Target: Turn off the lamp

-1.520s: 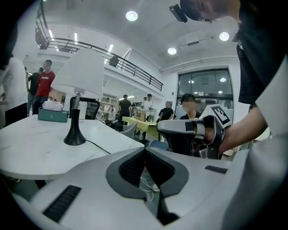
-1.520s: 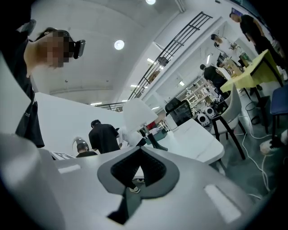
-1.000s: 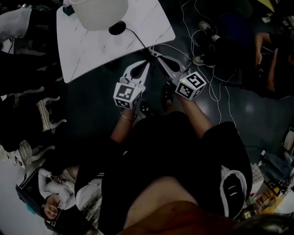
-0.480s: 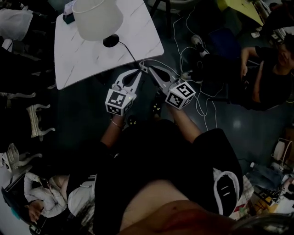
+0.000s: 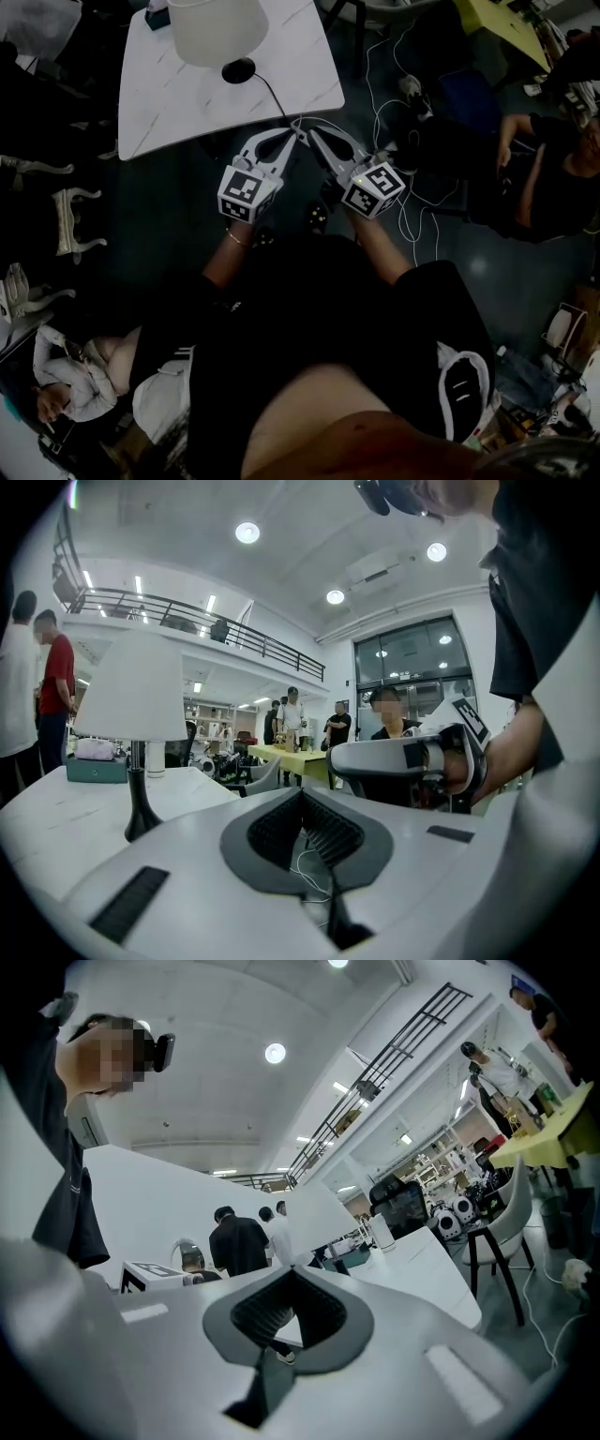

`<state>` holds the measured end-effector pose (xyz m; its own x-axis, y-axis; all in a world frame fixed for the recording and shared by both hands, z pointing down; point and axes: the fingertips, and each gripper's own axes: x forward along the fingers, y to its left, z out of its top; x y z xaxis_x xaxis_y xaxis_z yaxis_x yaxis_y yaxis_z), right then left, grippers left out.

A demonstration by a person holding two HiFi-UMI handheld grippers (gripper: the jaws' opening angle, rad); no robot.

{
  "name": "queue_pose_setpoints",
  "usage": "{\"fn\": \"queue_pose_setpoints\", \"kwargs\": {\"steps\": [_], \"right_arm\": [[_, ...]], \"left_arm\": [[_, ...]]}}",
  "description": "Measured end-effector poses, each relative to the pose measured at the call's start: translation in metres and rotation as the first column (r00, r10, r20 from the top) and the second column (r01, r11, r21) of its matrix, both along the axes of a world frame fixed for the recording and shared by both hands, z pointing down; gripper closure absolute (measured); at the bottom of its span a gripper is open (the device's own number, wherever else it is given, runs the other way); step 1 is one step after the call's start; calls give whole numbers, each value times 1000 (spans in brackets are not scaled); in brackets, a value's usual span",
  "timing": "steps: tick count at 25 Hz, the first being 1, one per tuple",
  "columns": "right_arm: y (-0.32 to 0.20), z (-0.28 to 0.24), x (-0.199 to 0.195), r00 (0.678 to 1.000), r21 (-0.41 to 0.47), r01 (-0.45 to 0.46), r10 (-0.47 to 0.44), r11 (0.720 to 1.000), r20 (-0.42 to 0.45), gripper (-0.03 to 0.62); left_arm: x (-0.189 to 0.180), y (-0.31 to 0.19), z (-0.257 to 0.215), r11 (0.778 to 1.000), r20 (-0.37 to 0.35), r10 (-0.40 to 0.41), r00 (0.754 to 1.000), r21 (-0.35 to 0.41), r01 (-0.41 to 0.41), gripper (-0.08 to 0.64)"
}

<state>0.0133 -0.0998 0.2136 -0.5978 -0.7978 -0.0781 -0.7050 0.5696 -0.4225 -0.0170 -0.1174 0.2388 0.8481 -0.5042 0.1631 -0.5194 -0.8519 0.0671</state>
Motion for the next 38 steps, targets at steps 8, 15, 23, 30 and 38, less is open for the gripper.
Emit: {"fn": "queue_pose_setpoints", "kwargs": {"steps": [8,15,23,30,38], "right_arm": [[2,3,-1,1000,-3,19,-19,1000,3,592],[5,5,-1,1000,-8,24,-24,1000,11,592],[8,8,-2,999,-14,38,-37,999,15,592],[5,15,5,999,-28,27,-26,999,18,592],[3,19,10,1000,-47,20,-19,999,24,592]], "left_arm": [[-4,6,3,1000,-3,-28,1000,-12,28,552],[-10,6,11,997,-1,-54,999,-48,54,552],[-10,6,11,997,1,-61,998,-46,61,552],[-9,2,15,996,5,-65,998,-60,66,552],[-7,1,20,995,15,-64,998,-72,65,552]]}}
